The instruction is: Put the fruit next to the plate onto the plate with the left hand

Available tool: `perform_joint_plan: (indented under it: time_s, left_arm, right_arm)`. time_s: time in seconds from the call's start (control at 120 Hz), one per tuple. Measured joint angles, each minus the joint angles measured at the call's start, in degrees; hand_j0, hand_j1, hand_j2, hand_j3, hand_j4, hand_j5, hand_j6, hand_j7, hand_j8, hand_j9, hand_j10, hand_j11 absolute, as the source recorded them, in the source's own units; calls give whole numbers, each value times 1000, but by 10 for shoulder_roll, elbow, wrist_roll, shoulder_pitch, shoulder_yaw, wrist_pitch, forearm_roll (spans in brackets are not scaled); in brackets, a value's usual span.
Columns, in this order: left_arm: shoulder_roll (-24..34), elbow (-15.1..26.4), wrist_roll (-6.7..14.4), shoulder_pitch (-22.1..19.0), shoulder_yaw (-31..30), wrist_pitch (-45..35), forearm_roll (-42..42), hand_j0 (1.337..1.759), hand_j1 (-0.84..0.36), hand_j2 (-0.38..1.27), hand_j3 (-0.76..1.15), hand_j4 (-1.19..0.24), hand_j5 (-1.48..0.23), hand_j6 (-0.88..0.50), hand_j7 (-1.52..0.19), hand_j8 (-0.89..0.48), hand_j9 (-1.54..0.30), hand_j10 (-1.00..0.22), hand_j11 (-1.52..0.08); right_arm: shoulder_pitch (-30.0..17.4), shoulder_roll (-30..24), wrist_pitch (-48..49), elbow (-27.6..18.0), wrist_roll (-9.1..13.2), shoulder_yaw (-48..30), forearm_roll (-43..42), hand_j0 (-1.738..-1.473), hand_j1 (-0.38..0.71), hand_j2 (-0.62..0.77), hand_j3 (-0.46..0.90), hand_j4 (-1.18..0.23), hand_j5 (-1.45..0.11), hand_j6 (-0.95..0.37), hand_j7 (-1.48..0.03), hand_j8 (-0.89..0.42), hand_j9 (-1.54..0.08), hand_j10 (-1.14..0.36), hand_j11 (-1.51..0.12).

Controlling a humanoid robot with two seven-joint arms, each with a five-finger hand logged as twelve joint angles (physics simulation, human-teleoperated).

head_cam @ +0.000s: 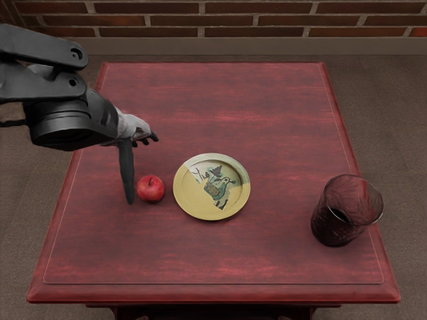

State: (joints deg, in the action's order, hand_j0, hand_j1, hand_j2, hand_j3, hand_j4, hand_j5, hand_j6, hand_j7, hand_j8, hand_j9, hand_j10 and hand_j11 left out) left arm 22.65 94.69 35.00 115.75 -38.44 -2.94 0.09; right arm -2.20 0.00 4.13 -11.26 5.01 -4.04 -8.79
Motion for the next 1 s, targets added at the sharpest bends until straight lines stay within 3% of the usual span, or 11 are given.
perform_joint_plan:
  time_s: [0.1,0.183,0.267,0.383,1.0]
  left_arm:
    - [-17,14,0,-1,-10,-24,-19,1658,309,7,0,-35,-44,-35,-44,-35,-44,-34,-44]
    - [-20,19,0,-9,-9,-96,-26,1658,305,8,0,-38,-49,-38,-49,-38,-49,-38,-48]
    - [-72,20,0,-13,-2,-171,-28,1658,302,8,0,-40,-51,-41,-51,-40,-51,-40,-51]
    - [-81,19,0,-12,-1,-226,-31,1658,299,9,0,-42,-54,-43,-54,-43,-54,-42,-54]
    - [-158,7,0,-71,-36,-318,-30,1658,179,29,0,-142,-184,-143,-184,-142,-184,-142,-184]
  right_arm:
    - [0,0,0,0,0,0,0,-1658,-326,-4,0,-19,-25,-19,-25,-19,-25,-19,-25]
    - [0,0,0,0,0,0,0,-1658,-326,-4,0,-20,-25,-20,-25,-20,-25,-20,-25]
    - [0,0,0,0,0,0,0,-1658,-326,-4,0,-19,-25,-19,-25,-19,-25,-19,-25]
    - [0,0,0,0,0,0,0,-1658,-326,-4,0,-20,-25,-20,-25,-20,-25,-20,-25]
    - [0,0,0,0,0,0,0,-1658,-326,-4,0,-20,-25,-20,-25,-20,-25,-20,-25]
